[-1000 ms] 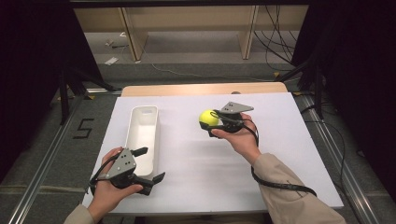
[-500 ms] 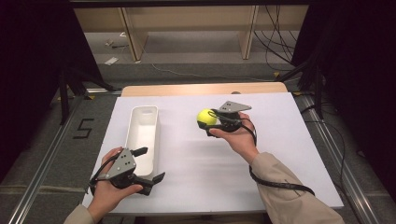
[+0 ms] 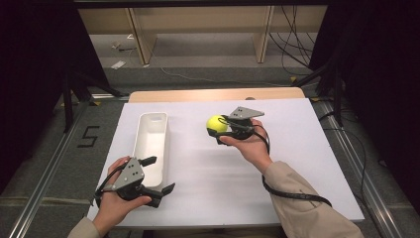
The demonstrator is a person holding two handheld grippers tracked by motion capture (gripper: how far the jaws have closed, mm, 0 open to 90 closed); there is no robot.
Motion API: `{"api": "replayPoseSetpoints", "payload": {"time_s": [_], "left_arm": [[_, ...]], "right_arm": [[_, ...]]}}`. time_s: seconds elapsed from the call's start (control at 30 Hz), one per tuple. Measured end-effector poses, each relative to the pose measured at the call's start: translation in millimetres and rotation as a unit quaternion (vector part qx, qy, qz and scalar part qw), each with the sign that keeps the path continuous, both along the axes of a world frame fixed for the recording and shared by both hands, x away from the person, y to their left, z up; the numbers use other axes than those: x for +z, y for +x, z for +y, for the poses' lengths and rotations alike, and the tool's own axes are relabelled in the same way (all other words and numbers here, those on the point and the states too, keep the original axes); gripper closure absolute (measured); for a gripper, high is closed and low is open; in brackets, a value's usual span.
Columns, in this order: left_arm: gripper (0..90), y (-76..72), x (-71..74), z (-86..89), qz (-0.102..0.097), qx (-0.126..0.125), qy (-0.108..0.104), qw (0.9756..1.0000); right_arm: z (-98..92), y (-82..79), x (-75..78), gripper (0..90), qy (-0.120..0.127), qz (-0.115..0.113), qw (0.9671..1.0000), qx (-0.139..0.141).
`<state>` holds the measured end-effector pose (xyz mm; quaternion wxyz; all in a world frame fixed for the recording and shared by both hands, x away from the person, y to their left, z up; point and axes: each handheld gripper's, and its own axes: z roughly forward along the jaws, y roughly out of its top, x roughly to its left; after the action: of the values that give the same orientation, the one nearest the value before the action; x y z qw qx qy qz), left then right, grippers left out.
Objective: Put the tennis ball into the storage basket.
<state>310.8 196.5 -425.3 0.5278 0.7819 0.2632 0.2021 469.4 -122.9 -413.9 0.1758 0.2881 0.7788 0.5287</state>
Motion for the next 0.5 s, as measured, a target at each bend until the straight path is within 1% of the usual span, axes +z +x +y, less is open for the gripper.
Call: {"api": "replayPoseSetpoints", "payload": {"time_s": [0.5], "left_arm": [[0.0,0.2,0.0,0.0,-0.002,0.0,0.002,1.0]], "right_arm": [[5.4,0.8,0.6,27.4,0.001,0.0,1.0,0.004]]}}
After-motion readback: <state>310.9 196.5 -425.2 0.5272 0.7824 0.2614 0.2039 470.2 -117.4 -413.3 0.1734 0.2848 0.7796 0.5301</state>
